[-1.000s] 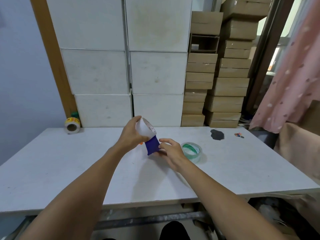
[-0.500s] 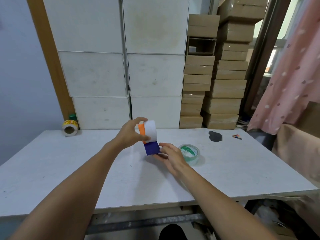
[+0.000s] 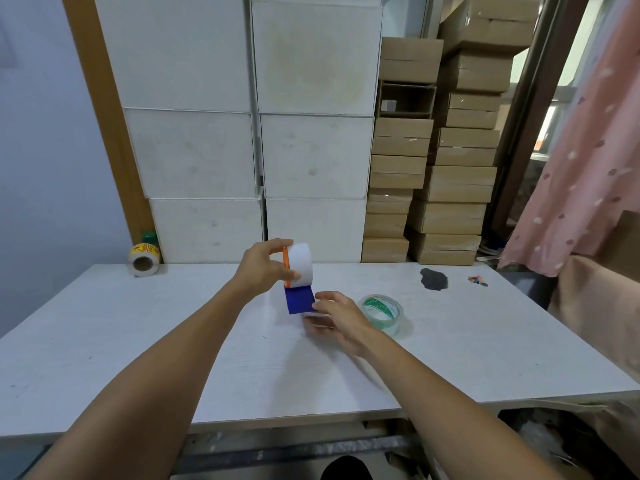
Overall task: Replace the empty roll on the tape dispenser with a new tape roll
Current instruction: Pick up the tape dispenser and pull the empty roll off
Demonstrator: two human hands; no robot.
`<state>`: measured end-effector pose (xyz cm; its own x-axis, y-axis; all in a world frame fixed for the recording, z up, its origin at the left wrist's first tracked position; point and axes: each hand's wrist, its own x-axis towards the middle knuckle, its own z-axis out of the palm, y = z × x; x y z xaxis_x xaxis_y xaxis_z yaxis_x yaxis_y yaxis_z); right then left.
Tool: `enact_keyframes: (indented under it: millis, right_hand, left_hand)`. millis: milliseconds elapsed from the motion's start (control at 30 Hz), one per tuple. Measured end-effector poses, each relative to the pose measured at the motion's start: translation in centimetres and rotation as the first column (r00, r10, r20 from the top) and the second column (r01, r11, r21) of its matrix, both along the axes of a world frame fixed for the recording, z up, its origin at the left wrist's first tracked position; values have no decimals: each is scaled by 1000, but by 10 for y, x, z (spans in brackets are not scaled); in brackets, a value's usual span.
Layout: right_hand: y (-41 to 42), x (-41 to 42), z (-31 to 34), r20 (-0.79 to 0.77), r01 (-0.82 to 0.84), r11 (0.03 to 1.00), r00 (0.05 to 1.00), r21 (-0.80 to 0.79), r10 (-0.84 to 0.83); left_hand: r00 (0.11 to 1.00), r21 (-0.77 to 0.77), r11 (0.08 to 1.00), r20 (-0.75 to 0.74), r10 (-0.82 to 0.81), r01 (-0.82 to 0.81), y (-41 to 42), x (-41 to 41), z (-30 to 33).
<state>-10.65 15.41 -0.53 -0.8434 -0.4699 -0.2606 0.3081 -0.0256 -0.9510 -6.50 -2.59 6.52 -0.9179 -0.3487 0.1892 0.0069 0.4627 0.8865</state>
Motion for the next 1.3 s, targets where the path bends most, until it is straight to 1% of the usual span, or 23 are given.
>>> enact_keyframes:
  millis: [67,100,167,233,267,367,433,533,700,833,1000,1100,1167,1233,1300]
  right_hand:
    - [0,-7,9,-57,-13,995,998,95,18]
    - [0,-11,15,-96,14,992,995,122,-2]
    - [-1,-19,27,-182,98,990,980,104,-78]
    - [-4,-25,39,-247,130,990,962,50,-114]
    - [-5,-27,45,-252,114,993,962,21,-105]
    - [-12,-30,60,-197,18,998,980,-54,-29]
    - [-16,-30,65,-165,-11,996,986,-89,-4]
    - [-20,-32,66,-148,17,991,988,-131,-37]
    - [-24,-33,65,-145,45,978,987,-203,-76]
    - [-25,-33,64,-136,76,975,985,-209,-106]
    - [-10,-40,63,-180,164,963,962,-215,-204]
    - [13,-49,66,-259,270,951,918,-149,-301]
    - [34,-56,66,-396,358,933,853,-29,-339]
    - [58,-64,64,-532,456,882,780,121,-330]
    - [83,-75,58,-608,534,799,740,275,-286]
  left_hand:
    - [1000,12,1000,-23,6,-5,2,1,1]
    - [999,18,1000,-33,6,-6,3,2,2]
    - [998,36,999,-55,1,1,7,2,4]
    - [997,46,999,-78,-14,18,12,2,5]
    - [996,41,999,-86,-23,26,14,3,6]
    - [992,23,997,-111,-68,71,21,3,9]
    - [989,-1,996,-118,-92,93,25,3,13]
    - [986,5,995,-131,-102,104,25,3,16]
    - [977,81,988,-184,-112,129,19,6,20]
    - [965,140,984,-253,-71,109,17,7,21]
    - [968,153,983,-243,-62,101,14,8,19]
    - [969,155,984,-241,-47,87,14,7,18]
    - [969,161,983,-244,-45,86,15,7,18]
    - [967,165,983,-252,-41,85,16,8,19]
    - [966,162,983,-255,-42,86,17,9,19]
